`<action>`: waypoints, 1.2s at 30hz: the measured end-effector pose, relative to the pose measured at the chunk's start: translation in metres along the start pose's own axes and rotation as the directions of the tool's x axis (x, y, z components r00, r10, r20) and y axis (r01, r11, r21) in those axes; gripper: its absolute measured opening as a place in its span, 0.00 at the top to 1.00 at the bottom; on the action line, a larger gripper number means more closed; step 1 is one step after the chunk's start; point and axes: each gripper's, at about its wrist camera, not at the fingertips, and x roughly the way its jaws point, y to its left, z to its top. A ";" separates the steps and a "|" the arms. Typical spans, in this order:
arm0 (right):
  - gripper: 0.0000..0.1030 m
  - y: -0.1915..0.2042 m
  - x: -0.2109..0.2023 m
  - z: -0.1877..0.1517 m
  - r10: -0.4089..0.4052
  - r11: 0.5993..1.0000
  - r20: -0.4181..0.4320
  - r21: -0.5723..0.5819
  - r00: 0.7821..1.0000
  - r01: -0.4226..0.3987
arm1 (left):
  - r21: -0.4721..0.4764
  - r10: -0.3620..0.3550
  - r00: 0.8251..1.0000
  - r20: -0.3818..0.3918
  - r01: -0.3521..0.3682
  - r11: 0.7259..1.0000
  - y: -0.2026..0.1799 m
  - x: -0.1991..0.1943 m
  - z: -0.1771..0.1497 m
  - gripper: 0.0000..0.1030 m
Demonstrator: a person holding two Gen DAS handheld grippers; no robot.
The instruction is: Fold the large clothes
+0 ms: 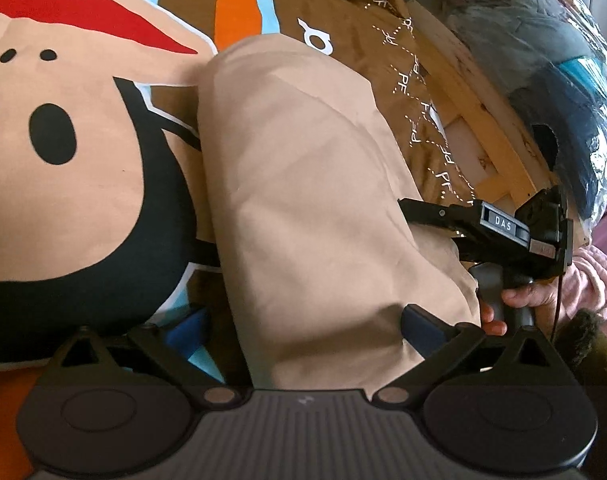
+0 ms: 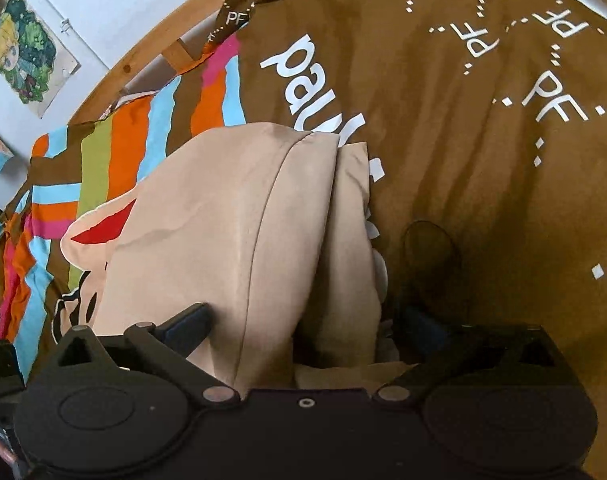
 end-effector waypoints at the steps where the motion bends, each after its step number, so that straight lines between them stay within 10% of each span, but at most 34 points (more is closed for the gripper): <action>1: 0.01 0.002 0.000 0.000 -0.003 1.000 0.004 -0.002 1.000 0.003 | 0.001 -0.004 1.000 -0.003 0.004 1.000 -0.001 0.001 0.001 0.01; 13: 0.70 0.015 -0.019 -0.019 0.058 0.993 0.045 0.096 0.997 -0.063 | 0.088 0.001 1.000 0.007 -0.002 0.996 -0.023 -0.004 0.001 0.37; 25: 0.77 0.110 -0.039 -0.004 0.146 0.987 0.125 0.054 0.981 -0.153 | 0.131 0.073 0.991 0.110 -0.087 0.988 -0.034 -0.096 0.020 0.47; 36: 0.77 0.235 0.072 -0.011 0.251 0.968 0.054 -0.033 0.966 -0.249 | -0.035 0.330 0.932 0.148 -0.329 0.944 0.048 -0.201 0.026 0.46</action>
